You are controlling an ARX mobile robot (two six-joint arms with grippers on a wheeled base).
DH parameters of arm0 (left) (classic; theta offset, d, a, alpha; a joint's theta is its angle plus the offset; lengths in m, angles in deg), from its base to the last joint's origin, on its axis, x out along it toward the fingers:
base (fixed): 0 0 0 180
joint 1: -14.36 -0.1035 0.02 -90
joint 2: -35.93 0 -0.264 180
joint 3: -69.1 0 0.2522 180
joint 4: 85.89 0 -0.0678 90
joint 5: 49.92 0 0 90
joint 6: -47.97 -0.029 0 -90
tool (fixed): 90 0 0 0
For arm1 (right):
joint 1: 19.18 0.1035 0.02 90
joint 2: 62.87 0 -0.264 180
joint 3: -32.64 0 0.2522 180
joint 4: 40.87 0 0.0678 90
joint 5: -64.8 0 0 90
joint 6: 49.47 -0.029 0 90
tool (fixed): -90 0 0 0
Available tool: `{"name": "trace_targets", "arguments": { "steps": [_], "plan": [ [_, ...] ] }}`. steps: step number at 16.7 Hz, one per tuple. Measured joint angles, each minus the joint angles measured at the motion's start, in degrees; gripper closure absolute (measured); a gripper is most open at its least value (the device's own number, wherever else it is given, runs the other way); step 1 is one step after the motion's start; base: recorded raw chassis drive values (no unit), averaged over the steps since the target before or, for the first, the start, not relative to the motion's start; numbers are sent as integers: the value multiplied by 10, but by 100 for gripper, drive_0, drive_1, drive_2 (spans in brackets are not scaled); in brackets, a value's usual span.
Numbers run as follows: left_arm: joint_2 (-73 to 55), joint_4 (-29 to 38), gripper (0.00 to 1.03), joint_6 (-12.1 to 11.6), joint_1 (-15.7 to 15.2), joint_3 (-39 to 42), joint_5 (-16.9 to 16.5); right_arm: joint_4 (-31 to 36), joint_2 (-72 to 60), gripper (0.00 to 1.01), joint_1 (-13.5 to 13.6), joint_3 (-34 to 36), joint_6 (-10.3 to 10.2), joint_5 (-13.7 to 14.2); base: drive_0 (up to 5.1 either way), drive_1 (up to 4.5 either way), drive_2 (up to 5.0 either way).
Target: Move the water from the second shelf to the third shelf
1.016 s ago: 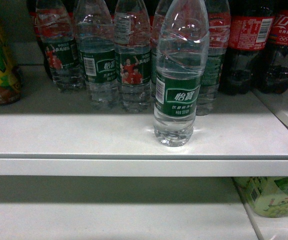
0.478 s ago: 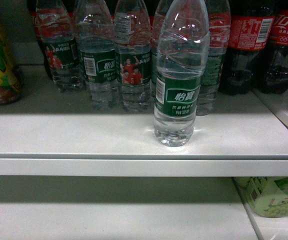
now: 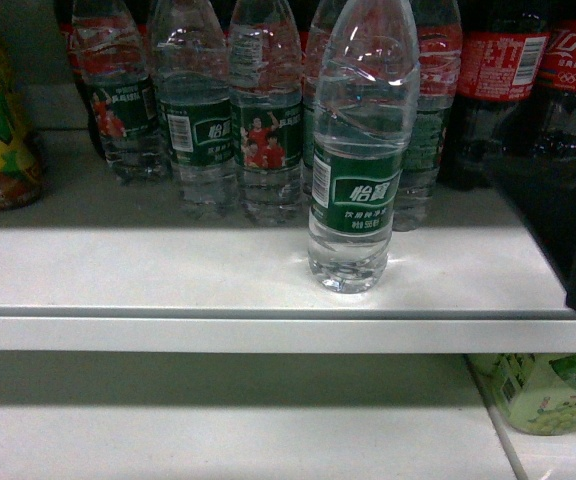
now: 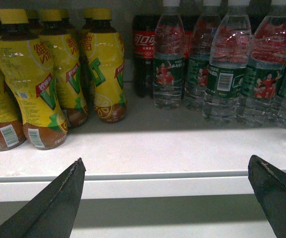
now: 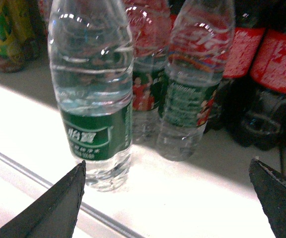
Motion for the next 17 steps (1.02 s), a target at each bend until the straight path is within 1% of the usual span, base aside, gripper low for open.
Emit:
{"name": "trace_targets", "arguments": {
  "steps": [2, 5, 7, 8, 9, 10, 13, 15, 16, 17],
  "plan": [
    [0, 0, 5, 0, 0, 0, 0, -9, -19, 3, 20, 0, 4, -5, 0, 0, 0],
    [0, 0, 5, 0, 0, 0, 0, -44, -41, 3, 37, -3, 14, -31, 0, 0, 0],
    [0, 0, 5, 0, 0, 0, 0, -38, -68, 3, 42, -21, 10, -28, 0, 0, 0],
    [0, 0, 5, 0, 0, 0, 0, -29, -84, 3, 47, -32, 2, -23, 0, 0, 0],
    [0, 0, 5, 0, 0, 0, 0, -11, -122, 3, 56, -49, -20, -9, 0, 0, 0],
    [0, 0, 5, 0, 0, 0, 0, -5, -132, 3, 59, -56, -43, -5, 0, 0, 0],
    [0, 0, 5, 0, 0, 0, 0, 2, -143, 3, 63, -75, -68, 1, 0, 0, 0],
    [0, 0, 5, 0, 0, 0, 0, 10, -156, 3, 64, -85, -92, 9, 0, 0, 0],
    [0, 0, 5, 0, 0, 0, 0, 13, -165, 3, 66, -92, -101, 18, 0, 0, 0],
    [0, 0, 5, 0, 0, 0, 0, 14, -172, 3, 67, -98, -109, 19, 0, 0, 0]
  ]
}}
